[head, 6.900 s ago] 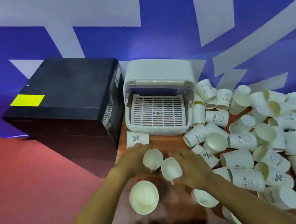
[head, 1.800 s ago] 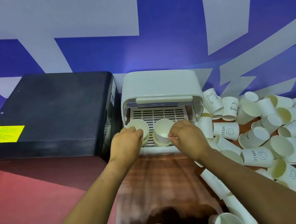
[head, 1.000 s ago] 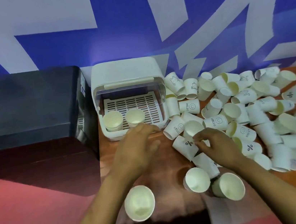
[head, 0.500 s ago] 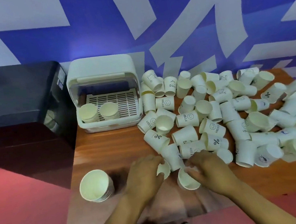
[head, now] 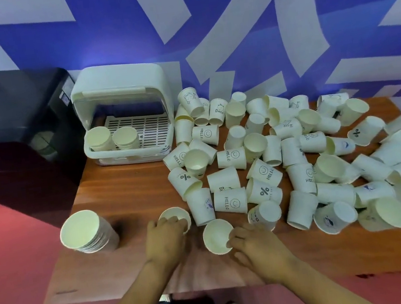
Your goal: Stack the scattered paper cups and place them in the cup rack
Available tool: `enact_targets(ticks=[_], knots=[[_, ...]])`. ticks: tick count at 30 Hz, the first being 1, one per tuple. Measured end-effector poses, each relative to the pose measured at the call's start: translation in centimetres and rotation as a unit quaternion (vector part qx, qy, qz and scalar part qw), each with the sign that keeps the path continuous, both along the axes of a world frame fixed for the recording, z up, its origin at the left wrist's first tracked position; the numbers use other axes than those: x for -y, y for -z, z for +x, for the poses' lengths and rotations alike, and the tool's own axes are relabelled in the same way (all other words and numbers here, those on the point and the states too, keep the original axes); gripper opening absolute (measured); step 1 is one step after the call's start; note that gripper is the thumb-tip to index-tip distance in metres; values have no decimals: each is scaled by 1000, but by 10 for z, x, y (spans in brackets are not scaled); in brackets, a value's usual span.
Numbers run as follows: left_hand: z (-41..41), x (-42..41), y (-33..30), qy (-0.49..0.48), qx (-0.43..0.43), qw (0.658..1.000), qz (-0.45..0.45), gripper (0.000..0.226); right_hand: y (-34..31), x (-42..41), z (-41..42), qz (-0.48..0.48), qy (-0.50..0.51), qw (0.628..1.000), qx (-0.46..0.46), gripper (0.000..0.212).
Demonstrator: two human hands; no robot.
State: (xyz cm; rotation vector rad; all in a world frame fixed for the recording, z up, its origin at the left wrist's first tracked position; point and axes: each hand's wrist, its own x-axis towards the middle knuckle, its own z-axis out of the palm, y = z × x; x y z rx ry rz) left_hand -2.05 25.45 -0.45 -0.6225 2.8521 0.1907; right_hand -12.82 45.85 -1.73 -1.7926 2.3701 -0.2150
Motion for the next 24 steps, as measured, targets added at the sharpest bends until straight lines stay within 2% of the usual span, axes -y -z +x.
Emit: enact_targets(ticks=[2,5,7,10,12,15,20,24], knots=[[1,-3,3,-3,32,999,-6,18,3,-3,-1,-8,10,1000,-1,25],[2,-4,7,-11,8,1000,-23,19,11,-3,-3,-24,23,999,9,17],[3,-5,2,-17,-7,1000,-7,10,15,0,-5,-27,29,999,24,18],[3,-2,0,-22,-19,999,-15,20,13,5,-6,-23,45,998,28,17],[3,0,-6,-25,-26,999,-5,24,11,8,-5,-29,55,997,48,9],[2,8,-15,-15,-51,998,17,29,10,12,-3,-23,75,994,78,19],[2,30,-38,-6,-137,989,60,27,-4,25,-6,-13,98,992,83,19],[-1,59,-67,11,-183,982,41,25,-27,49,-11,-3,108,988,108,25]])
